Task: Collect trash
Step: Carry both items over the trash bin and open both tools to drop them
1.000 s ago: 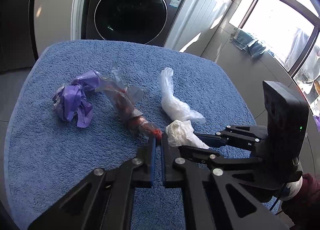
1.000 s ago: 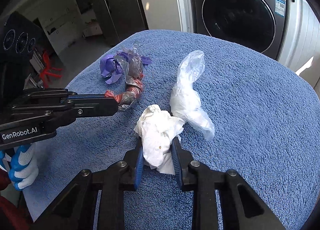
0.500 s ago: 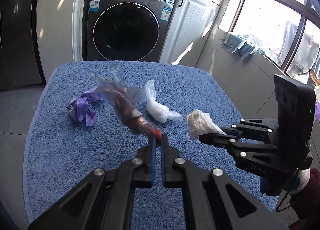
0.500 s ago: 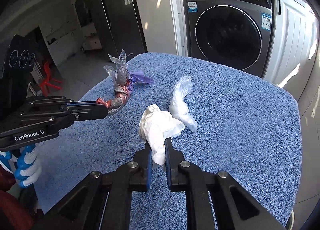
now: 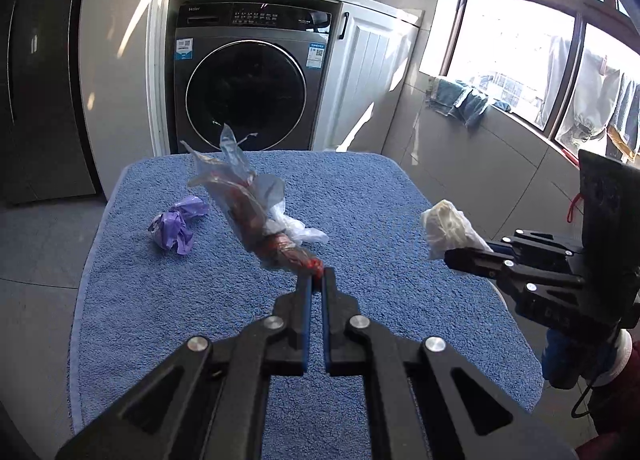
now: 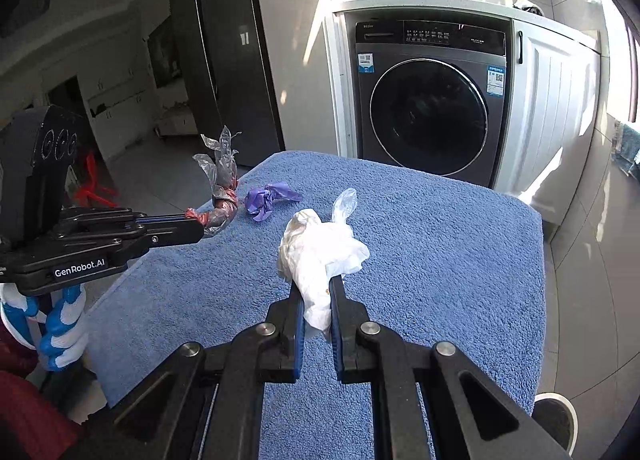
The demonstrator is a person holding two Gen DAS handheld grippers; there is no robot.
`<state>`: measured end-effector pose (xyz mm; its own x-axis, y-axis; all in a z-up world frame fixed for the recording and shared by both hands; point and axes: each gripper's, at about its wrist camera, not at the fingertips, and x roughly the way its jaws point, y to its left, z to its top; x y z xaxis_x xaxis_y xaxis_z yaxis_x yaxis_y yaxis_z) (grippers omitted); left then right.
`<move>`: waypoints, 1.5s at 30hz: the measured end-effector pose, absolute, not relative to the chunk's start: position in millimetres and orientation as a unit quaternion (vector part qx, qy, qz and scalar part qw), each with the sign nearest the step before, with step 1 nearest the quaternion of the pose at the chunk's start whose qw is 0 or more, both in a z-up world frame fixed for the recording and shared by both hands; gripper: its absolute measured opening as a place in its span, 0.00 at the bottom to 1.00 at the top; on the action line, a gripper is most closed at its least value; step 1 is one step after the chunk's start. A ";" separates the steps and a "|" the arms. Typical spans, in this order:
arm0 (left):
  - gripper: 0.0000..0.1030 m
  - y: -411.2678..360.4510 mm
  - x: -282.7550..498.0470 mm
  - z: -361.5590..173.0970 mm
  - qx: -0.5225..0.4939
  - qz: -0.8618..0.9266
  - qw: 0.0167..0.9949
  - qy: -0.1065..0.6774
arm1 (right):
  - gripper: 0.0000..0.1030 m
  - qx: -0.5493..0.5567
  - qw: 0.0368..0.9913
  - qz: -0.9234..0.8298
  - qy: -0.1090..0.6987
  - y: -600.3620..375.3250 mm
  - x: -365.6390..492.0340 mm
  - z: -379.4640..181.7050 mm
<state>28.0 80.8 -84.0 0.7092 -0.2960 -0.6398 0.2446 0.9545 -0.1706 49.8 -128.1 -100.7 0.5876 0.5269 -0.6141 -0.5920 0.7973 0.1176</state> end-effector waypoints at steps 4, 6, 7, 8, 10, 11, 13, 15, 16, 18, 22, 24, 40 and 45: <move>0.04 67.3 11.6 -71.3 -0.008 -0.130 0.930 0.343 | 0.10 -0.039 0.899 0.309 0.308 -142.0 32.5 -91.1; 0.04 59.8 4.6 -64.6 0.014 -0.113 0.935 0.337 | 0.10 -0.032 0.903 0.305 0.302 -149.0 23.7 -90.3; 0.04 55.3 1.0 -61.4 0.025 -0.105 0.937 0.332 | 0.10 -0.029 0.904 0.303 0.300 -151.8 22.5 -90.7; 0.04 50.3 -3.7 -58.3 0.039 -0.095 0.940 0.326 | 0.10 -0.026 0.905 0.302 0.298 -155.3 19.3 -91.2; 0.04 41.3 -10.0 -52.9 0.060 -0.080 0.944 0.316 | 0.10 -0.023 0.907 0.299 0.296 -161.5 14.7 -92.4; 0.04 36.9 -12.1 -50.9 0.068 -0.075 0.944 0.313 | 0.10 -0.023 0.908 0.296 0.296 -163.8 12.0 -93.1; 0.04 28.0 -15.5 -48.4 0.083 -0.063 0.946 0.306 | 0.10 -0.020 0.910 0.293 0.294 -169.6 7.3 -94.2; 0.04 19.7 -17.7 -46.1 0.097 -0.055 0.947 0.301 | 0.10 -0.016 0.912 0.289 0.291 -176.2 6.7 -95.4; 0.04 15.3 -18.3 -46.4 0.104 -0.052 0.947 0.301 | 0.10 -0.013 0.913 0.287 0.290 -180.1 6.1 -95.8; 0.04 7.5 -19.1 -45.9 0.116 -0.048 0.946 0.299 | 0.10 -0.003 0.915 0.283 0.288 -187.5 4.3 -97.1; 0.04 -10.6 -16.0 -47.1 0.132 -0.048 0.943 0.302 | 0.10 0.009 0.917 0.277 0.288 -205.1 7.5 -101.4; 0.04 -20.2 -12.1 -47.9 0.139 -0.051 0.941 0.305 | 0.10 0.014 0.918 0.271 0.287 -214.9 9.4 -102.7; 0.04 -159.5 37.0 -65.9 0.216 -0.174 0.908 0.315 | 0.10 0.074 0.942 0.142 0.295 -353.3 4.3 -121.3; 0.04 -213.4 52.8 -85.3 0.235 -0.236 0.884 0.329 | 0.10 0.103 0.940 0.087 0.312 -404.5 5.8 -139.6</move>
<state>52.8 -213.4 -85.3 0.6712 -0.2633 -0.6929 0.5722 0.7782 0.2587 5.8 -404.5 -139.6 0.7902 0.2279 -0.5689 -0.0996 0.9637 0.2477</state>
